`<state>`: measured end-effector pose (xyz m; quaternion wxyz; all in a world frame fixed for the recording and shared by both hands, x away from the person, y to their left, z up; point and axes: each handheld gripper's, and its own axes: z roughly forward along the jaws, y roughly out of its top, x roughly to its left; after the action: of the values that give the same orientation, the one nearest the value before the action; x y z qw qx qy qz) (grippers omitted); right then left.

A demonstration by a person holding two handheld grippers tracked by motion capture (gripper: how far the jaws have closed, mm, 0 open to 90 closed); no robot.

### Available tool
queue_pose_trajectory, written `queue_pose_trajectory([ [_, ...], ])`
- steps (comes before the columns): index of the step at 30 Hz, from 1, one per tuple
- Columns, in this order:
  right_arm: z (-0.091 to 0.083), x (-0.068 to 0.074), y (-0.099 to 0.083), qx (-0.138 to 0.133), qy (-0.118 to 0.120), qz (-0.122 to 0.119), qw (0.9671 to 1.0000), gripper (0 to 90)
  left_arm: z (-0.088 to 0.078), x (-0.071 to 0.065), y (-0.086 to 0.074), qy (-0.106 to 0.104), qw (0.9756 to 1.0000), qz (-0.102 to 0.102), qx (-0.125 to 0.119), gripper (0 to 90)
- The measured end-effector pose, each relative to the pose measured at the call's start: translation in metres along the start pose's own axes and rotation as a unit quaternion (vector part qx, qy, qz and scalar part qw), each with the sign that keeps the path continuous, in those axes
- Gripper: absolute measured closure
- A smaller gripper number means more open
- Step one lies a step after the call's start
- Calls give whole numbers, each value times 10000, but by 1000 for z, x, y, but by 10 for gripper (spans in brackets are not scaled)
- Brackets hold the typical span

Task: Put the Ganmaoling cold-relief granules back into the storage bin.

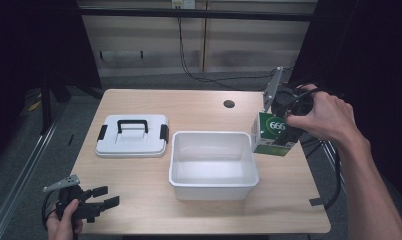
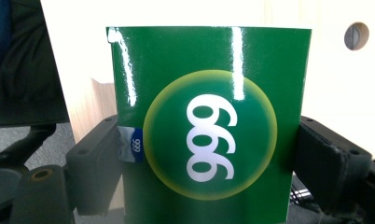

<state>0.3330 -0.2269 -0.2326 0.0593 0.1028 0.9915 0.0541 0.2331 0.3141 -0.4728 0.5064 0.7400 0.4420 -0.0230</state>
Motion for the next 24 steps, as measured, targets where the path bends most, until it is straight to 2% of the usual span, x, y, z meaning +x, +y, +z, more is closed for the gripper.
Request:
queue_pose_trajectory([
  [3,1,-1,6,-98,-7,-35,9999,161,0,0,0,12,10000,12,-7,161],
  [7,4,-2,14,11,-2,-111,9999,161,0,0,0,2,10000,2,1,161],
  [11,5,-3,22,-75,37,-142,9999,161,0,0,0,-3,10000,3,1,161],
  [24,16,-3,51,21,87,-428,9990,161,0,0,0,-8,10000,5,4,161],
])
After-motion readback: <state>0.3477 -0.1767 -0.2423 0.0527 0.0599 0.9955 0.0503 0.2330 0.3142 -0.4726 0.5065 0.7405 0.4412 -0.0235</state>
